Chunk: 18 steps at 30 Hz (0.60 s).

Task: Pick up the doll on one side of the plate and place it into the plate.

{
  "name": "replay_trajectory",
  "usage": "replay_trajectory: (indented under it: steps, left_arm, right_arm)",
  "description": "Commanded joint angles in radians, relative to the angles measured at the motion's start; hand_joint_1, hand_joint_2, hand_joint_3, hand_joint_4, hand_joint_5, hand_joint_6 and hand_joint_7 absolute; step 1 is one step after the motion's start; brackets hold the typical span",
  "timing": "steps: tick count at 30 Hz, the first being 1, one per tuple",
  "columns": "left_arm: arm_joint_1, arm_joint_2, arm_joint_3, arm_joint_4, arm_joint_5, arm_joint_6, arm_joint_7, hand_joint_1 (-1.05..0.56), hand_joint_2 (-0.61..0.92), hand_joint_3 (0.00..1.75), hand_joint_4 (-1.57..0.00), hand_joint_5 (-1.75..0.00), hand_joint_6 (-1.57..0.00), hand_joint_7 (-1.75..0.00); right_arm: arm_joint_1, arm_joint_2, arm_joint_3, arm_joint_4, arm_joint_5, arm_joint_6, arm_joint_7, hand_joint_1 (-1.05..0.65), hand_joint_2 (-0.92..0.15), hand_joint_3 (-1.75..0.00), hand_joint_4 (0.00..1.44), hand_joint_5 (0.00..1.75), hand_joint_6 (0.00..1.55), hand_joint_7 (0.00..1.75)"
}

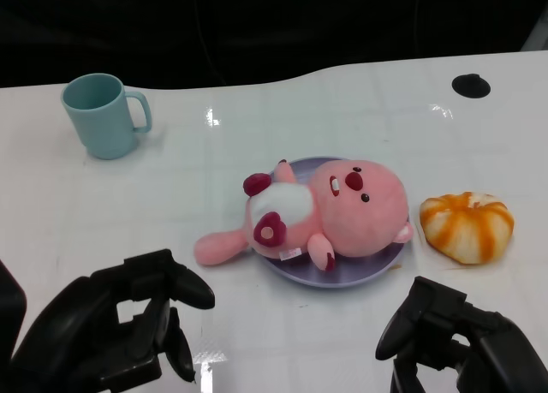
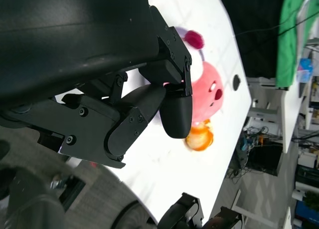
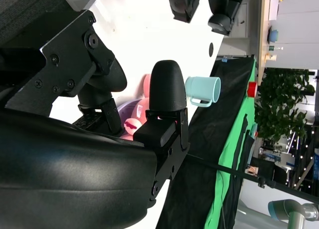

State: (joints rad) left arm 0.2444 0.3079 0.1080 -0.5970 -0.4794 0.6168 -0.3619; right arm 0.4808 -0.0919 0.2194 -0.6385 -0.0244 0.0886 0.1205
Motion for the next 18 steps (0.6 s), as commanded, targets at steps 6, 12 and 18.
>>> replay_trajectory:
  steps: [6,12,18]
  left_arm:
    - [-0.011,-0.039,-0.026,0.086,0.015,-0.081,-0.013,-0.05,0.57,1.22,-0.73,-1.74,-0.68,-1.48]
    - [-0.028,-0.062,-0.074,0.181,0.064,-0.189,-0.030,-0.09,0.56,1.17,-0.82,-1.75,-0.75,-1.52]
    - [-0.031,-0.075,-0.085,0.244,0.065,-0.261,-0.060,-0.12,0.53,1.19,-0.83,-1.75,-0.76,-1.53]
  right_arm:
    - [0.003,-0.012,-0.026,0.030,0.011,-0.038,0.006,0.13,-0.39,-1.40,0.72,1.75,0.64,1.53]
    - [0.003,-0.018,-0.046,0.047,0.030,-0.045,0.025,0.16,-0.39,-1.41,0.73,1.75,0.64,1.54]
    - [0.004,-0.021,-0.051,0.072,0.027,-0.077,0.031,0.17,-0.36,-1.43,0.74,1.75,0.65,1.54]
